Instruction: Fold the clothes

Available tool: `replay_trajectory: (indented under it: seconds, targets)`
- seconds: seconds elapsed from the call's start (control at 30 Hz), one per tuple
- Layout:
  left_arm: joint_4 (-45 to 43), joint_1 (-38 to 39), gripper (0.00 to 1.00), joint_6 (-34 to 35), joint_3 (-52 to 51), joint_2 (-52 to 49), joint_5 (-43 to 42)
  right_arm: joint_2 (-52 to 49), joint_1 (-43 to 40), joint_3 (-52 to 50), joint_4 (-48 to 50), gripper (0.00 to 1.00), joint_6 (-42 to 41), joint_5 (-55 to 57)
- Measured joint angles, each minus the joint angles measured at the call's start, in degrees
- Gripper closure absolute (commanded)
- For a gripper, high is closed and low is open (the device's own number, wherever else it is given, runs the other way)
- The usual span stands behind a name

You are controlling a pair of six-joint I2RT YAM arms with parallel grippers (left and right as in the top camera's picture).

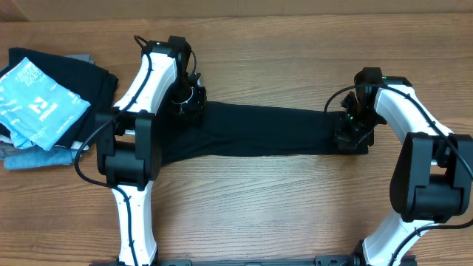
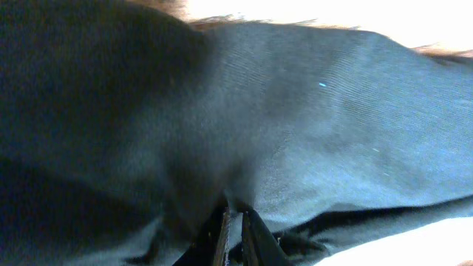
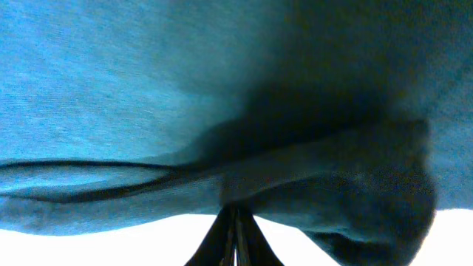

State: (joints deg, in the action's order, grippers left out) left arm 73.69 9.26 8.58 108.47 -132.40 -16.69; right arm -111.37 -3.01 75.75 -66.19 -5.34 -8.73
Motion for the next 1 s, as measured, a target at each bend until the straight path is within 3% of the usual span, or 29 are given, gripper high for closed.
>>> replay_trajectory:
  seconds: [0.23,0.53,0.73,1.0]
  targets:
    - [-0.11,0.00,0.95,-0.02,-0.11,-0.28,1.95,-0.02,-0.02,0.17,-1.27,0.96,-2.82,3.19]
    - [-0.59,0.13,0.95,-0.04,-0.11,-0.28,1.64,0.00,0.81,7.48,3.80,0.96,0.94,-14.27]
    - [-3.76,2.10,0.94,-0.04,-0.11,-0.28,1.64,0.00,10.62,4.83,15.98,0.96,6.45,-21.53]
    - [-5.64,4.66,0.91,-1.36,-0.13,-0.28,1.64,0.00,21.51,0.98,22.27,0.96,12.09,-15.63]
